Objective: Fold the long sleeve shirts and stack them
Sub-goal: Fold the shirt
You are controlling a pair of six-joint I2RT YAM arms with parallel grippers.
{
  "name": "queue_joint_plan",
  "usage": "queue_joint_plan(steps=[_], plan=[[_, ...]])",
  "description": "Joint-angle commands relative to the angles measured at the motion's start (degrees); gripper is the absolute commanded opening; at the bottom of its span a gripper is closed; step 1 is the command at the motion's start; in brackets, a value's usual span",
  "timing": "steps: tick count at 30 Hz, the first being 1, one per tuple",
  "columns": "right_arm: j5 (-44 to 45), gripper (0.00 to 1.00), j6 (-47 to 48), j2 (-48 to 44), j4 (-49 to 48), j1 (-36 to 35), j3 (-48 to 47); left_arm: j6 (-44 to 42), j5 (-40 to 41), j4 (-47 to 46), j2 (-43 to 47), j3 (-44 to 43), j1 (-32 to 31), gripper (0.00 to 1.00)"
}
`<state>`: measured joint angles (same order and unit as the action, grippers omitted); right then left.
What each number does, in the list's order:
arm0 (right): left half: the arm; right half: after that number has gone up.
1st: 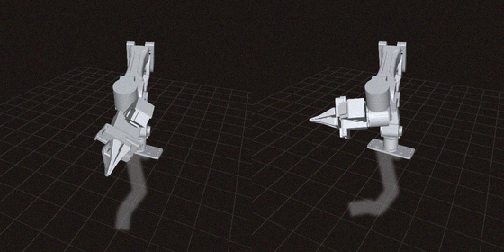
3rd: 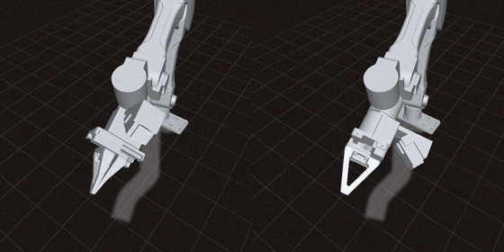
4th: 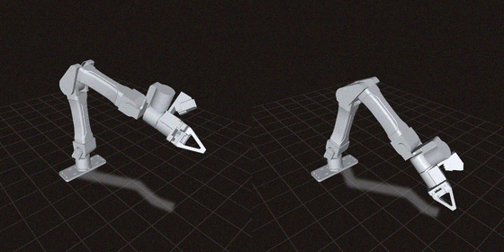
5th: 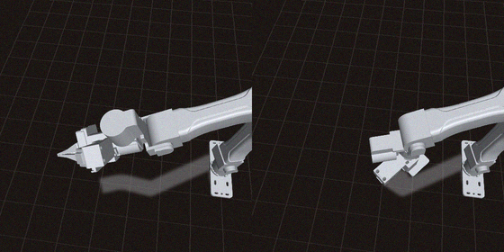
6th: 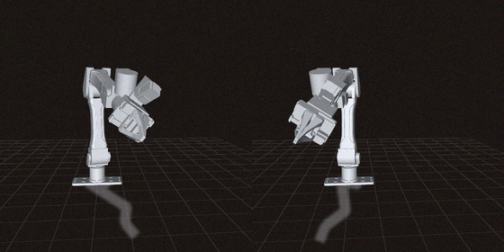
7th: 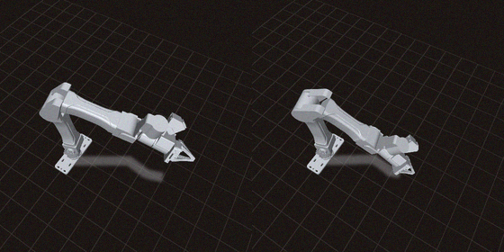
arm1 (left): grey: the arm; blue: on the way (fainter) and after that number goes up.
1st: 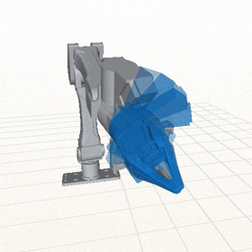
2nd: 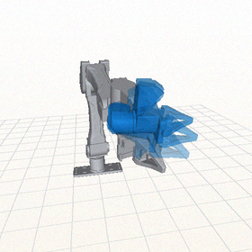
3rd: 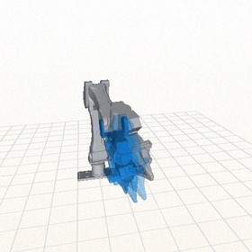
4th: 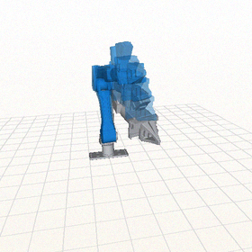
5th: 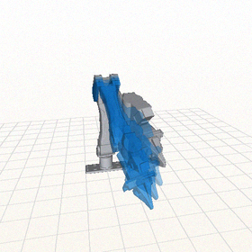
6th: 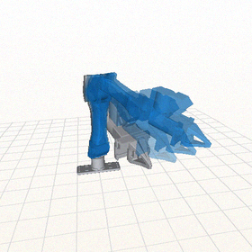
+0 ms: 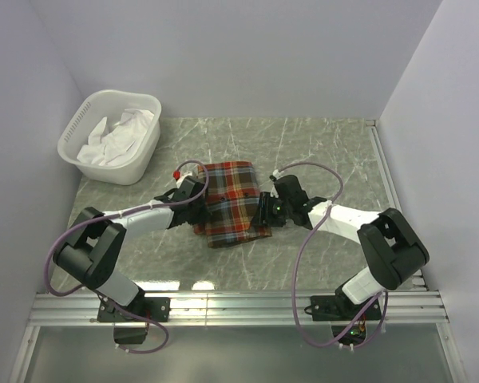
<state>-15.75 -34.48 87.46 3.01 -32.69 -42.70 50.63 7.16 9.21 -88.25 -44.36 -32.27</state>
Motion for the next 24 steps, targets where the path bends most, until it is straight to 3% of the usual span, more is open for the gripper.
queue_joint_plan(steps=[1, 14, 24], plan=[[-2.5, 0.47, 1.4, -2.4, -2.6, 0.3, 0.0, -3.1, 2.6, -2.5, -0.9, 1.7, 0.5, 0.0], [-14.4, 0.46, 1.3, -4.8, -11.4, -2.3, 0.6, -4.4, 3.6, -2.4, 2.6, 0.0, 0.4, 0.0], [-19.2, 0.46, -1.6, 9.8, -13.6, -2.6, -0.1, -7.2, 5.6, -1.9, 4.4, -2.8, 0.5, 0.01]])
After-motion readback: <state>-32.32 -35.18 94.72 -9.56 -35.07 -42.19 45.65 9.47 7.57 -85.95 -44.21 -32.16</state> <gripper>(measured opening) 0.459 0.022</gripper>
